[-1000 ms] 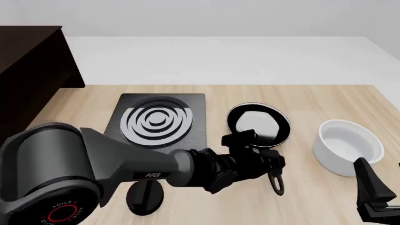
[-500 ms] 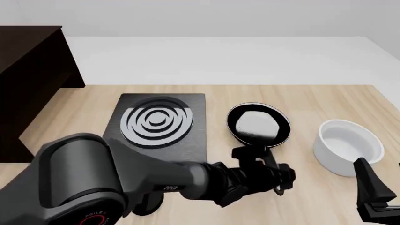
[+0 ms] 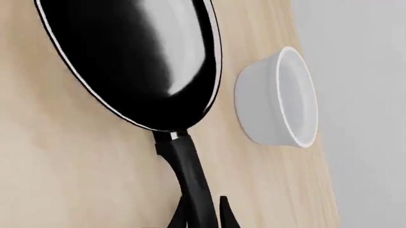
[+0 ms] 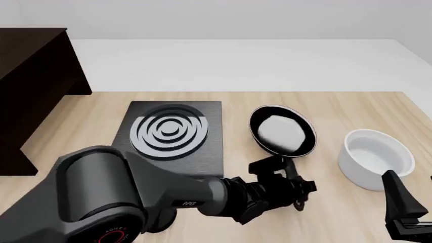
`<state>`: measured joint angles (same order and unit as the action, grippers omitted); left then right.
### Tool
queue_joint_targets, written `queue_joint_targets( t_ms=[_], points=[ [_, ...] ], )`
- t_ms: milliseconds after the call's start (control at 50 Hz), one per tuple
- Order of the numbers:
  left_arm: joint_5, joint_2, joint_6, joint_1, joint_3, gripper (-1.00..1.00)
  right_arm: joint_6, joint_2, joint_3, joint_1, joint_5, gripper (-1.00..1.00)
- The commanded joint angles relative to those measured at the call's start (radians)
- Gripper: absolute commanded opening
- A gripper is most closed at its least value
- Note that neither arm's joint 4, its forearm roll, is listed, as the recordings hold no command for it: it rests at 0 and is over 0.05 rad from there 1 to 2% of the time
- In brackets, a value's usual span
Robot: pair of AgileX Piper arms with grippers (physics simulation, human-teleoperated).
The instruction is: Put the frying pan under the cabinet shelf.
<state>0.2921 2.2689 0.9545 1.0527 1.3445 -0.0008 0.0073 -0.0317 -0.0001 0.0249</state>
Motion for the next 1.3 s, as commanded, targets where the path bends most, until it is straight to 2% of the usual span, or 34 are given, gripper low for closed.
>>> queue_joint_targets(
  t_ms=[20,60,160,280,440,680,860,1000,1040,1180,1300],
  points=[
    [0.031,-0.082,0.028,-0.026,-0.091,-1.0,0.0,0.0,0.0,0.0,0.0,1.0],
    [0.049,-0.109,0.043,-0.025,-0.132,-1.0,0.0,0.0,0.0,0.0,0.0,1.0],
    [0.047,-0.201,0.031,-0.047,-0.2,-1.0,0.0,0.0,0.0,0.0,0.0,1.0],
    [0.068,-0.346,0.054,-0.027,-0.309,-1.0,0.0,0.0,0.0,0.0,0.0,1.0],
    [0.045,-0.456,0.056,-0.071,-0.337,-1.0,0.0,0.0,0.0,0.0,0.0,1.0],
    [0.037,-0.591,0.074,-0.067,-0.376,-1.0,0.0,0.0,0.0,0.0,0.0,1.0],
    [0.091,-0.663,0.153,-0.093,-0.445,-1.0,0.0,0.0,0.0,0.0,0.0,1.0],
    [0.109,-0.738,0.214,-0.165,-0.493,-1.0,0.0,0.0,0.0,0.0,0.0,1.0],
    [0.084,-0.756,0.194,-0.187,-0.488,-1.0,0.0,0.0,0.0,0.0,0.0,1.0],
    [0.168,-0.805,0.287,-0.261,-0.605,-1.0,0.0,0.0,0.0,0.0,0.0,1.0],
    [0.218,-0.841,0.32,-0.285,-0.677,-1.0,0.0,0.0,0.0,0.0,0.0,1.0]
  ],
)
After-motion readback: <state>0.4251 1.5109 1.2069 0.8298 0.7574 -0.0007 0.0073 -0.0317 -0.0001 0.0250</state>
